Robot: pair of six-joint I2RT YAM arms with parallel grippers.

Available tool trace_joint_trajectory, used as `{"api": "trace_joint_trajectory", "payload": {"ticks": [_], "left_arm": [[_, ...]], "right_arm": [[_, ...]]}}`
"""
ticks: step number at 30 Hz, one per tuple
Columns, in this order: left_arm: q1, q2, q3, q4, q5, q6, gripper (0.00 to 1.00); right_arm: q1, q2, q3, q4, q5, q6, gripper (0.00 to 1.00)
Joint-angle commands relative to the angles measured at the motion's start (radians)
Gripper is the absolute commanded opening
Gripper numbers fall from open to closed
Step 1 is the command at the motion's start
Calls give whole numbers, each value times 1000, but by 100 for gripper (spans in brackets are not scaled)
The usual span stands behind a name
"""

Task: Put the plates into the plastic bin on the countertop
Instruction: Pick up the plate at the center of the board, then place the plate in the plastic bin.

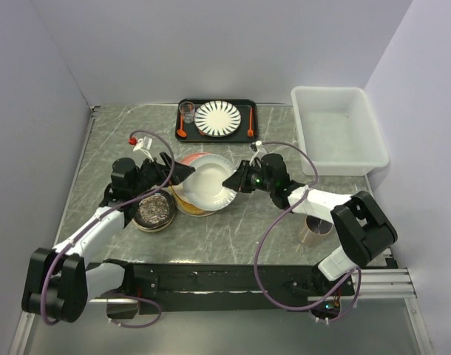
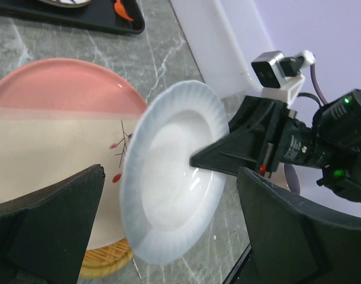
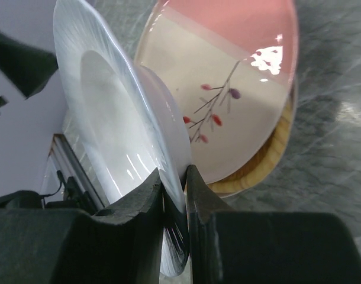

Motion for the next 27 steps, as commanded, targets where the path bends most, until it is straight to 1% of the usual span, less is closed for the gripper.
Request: {"api": "trace_joint_trajectory", "payload": {"ticks": [1, 7, 9, 10, 13, 15, 18, 19, 20, 22, 27], "left_arm": [[2, -65, -14, 32, -6, 20, 99], [2, -78, -11, 12, -9, 35, 99], [2, -66, -17, 27, -1, 32, 99], [2, -52, -18, 32, 2, 29, 99], [2, -15, -23, 58, 22, 21, 99], [2, 0, -29, 78, 32, 11, 99], [2, 29, -40, 122, 60, -12, 99], [2, 42, -43, 141, 72, -19, 99], [2, 46, -48, 147, 77, -22, 99], [2, 57, -52, 161, 86, -32, 99], [0, 63, -67, 184, 99, -45, 99]], "right_arm": [[-55, -50, 124, -31, 43, -4, 0], [-203, -65, 134, -16, -9, 41, 0], [-253, -59, 174, -43, -31, 34, 0], [-269, -56, 191, -81, -34, 25, 0], [-316, -53, 248, -121, -49, 16, 0], [-335, -48, 304, -149, -43, 8, 0], [-361, -21, 410, -244, -20, -8, 0], [-368, -1, 439, -299, -17, -12, 0], [-379, 10, 499, -325, -15, -13, 0], [-393, 35, 544, -382, -11, -15, 0], [-444, 62, 624, -424, -12, 2, 0]]}}
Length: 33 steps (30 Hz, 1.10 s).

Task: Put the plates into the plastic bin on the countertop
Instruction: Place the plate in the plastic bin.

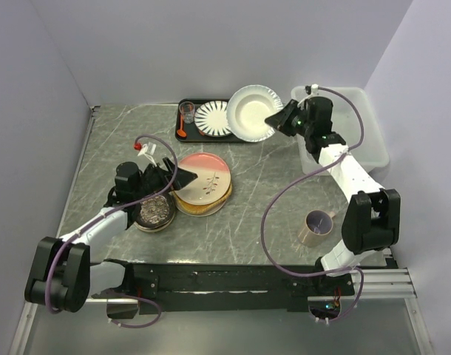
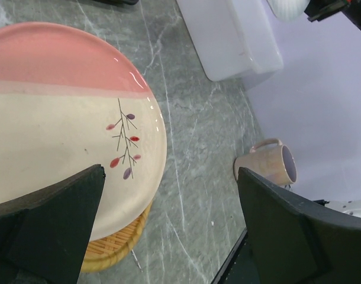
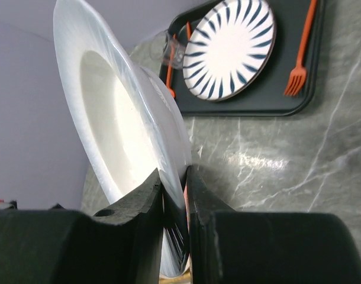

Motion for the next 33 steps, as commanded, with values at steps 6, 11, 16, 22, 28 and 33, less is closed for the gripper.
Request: {"api": "trace_joint_trajectory", "payload": {"ticks": [6, 11, 16, 22, 28, 33], "left_arm": [[2, 11, -13, 104, 52, -26, 99], [2, 36, -18, 127, 75, -39, 99], [2, 60, -25, 171, 109, -69, 99], [2, 92, -27, 199, 123, -82, 99], [2, 103, -31, 193, 125, -78, 99], [2, 97, -30, 173, 120, -62, 99]], "right_arm": [[-117, 41, 151, -71, -19, 56, 0], [-180, 61, 159, -75, -21, 108, 0], [-254, 76, 144, -35, -38, 175, 0], [-308, 118, 138, 16, -38, 269, 0], [-374, 142, 115, 78, -13, 341, 0], [-438, 162, 130, 75, -16, 360, 0]]}}
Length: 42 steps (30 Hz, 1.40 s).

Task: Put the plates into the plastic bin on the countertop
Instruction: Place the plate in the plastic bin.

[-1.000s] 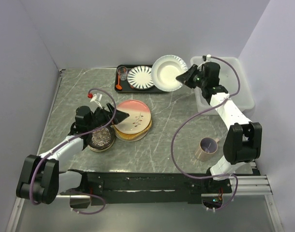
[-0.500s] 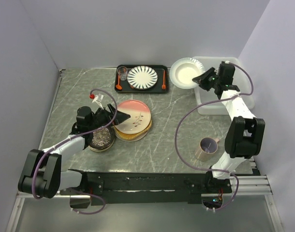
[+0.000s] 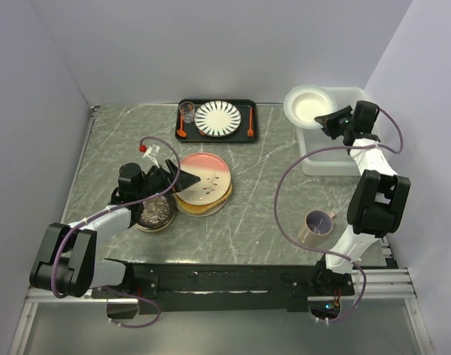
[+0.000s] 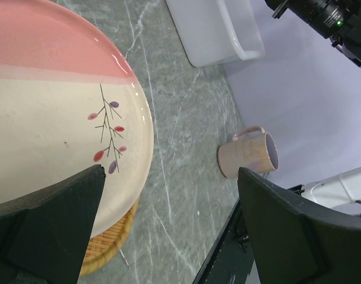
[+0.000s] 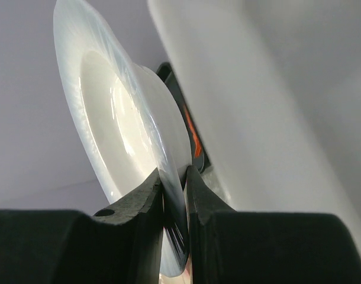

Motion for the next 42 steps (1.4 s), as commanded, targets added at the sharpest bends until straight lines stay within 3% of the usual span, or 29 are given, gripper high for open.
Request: {"api": "trace_joint_trajectory", "payload": {"ticks": [1, 14, 42], "left_arm": [[2, -3, -4, 34, 19, 16, 99], [2, 19, -15, 60, 33, 5, 99], [2, 61, -19, 68, 44, 15, 99]], "right_arm": [[-57, -13, 44, 125, -8, 54, 0], [-134, -2, 9, 134, 46, 50, 0], [-143, 125, 10, 125, 78, -30, 0]]}}
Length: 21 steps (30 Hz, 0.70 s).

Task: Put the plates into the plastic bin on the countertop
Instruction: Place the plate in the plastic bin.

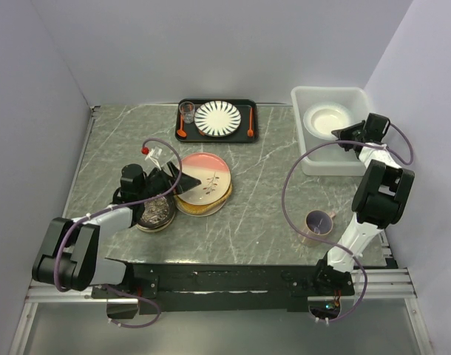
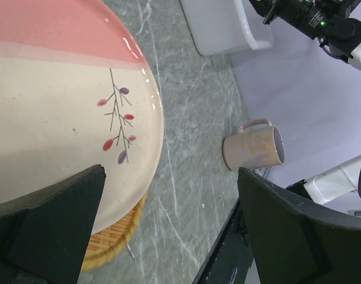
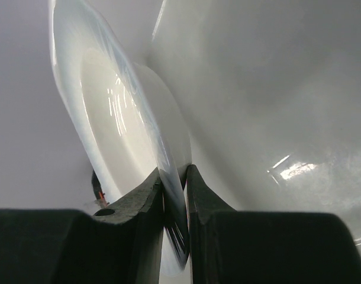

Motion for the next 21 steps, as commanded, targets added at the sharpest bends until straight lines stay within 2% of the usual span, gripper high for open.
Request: {"api": "trace_joint_trajectory", "payload": {"ticks": [1, 12, 21], "left_arm": [[2, 29, -9, 75, 33, 1, 99], [2, 57, -4, 91, 41, -3, 99], [2, 65, 5, 72, 39, 9, 99]], "right_arm": [[-8, -1, 26, 96, 6, -17, 0], [17, 65, 104, 21, 77, -101, 0], [52, 114, 219, -119, 151, -198, 0]]}}
